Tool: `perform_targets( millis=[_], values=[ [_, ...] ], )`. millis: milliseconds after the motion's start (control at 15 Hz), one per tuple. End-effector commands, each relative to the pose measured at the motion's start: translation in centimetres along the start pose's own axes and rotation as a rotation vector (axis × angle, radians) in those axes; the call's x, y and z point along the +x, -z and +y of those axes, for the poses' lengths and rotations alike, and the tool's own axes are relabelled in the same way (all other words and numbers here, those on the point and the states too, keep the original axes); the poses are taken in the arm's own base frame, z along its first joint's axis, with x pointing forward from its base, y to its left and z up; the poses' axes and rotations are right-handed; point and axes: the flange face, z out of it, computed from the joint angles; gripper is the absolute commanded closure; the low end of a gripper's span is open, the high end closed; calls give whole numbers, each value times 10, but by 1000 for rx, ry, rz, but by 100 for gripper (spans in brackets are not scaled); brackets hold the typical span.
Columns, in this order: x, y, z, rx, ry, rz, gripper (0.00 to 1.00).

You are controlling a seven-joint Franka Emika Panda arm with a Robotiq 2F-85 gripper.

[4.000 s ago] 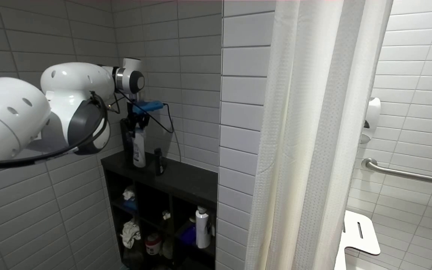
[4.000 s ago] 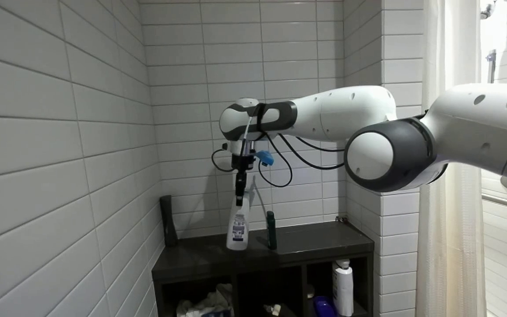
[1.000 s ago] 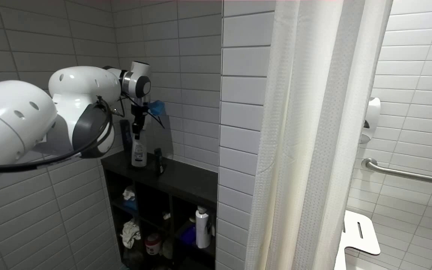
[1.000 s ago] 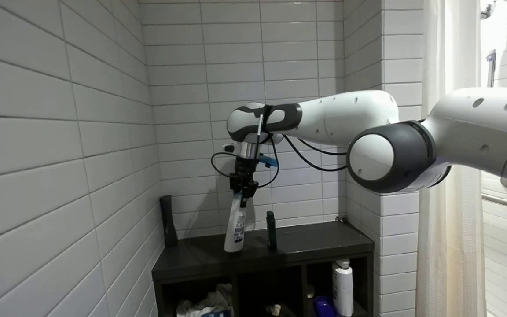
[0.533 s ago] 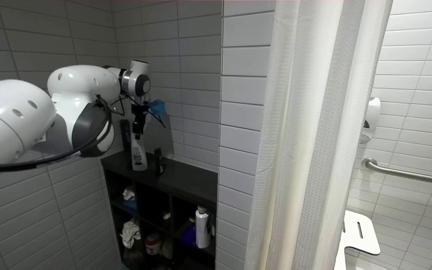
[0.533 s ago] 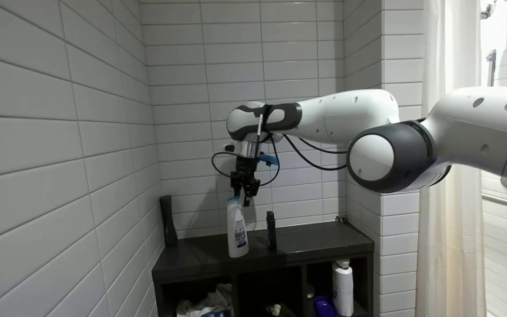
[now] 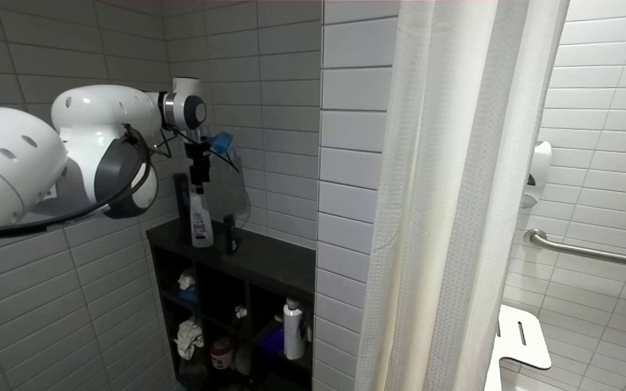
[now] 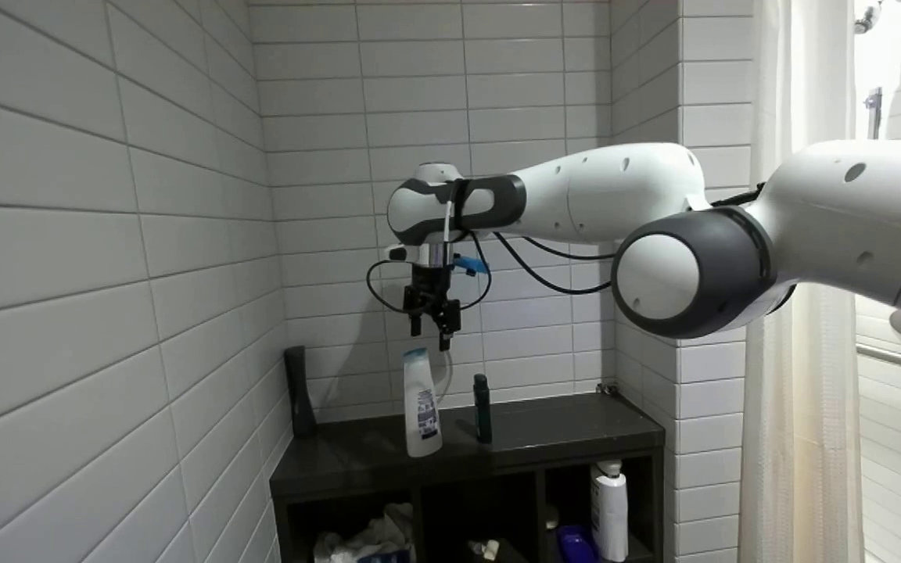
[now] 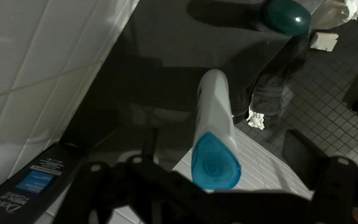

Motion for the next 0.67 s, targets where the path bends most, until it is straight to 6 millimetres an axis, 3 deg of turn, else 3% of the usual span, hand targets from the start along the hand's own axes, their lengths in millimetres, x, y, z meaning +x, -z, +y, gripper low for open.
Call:
perform_targets(
  millis=[0,600],
  values=[
    [9,20,3,-19,-17,-92,0],
    [20,46,6,-53,-96,-212,0]
  ],
)
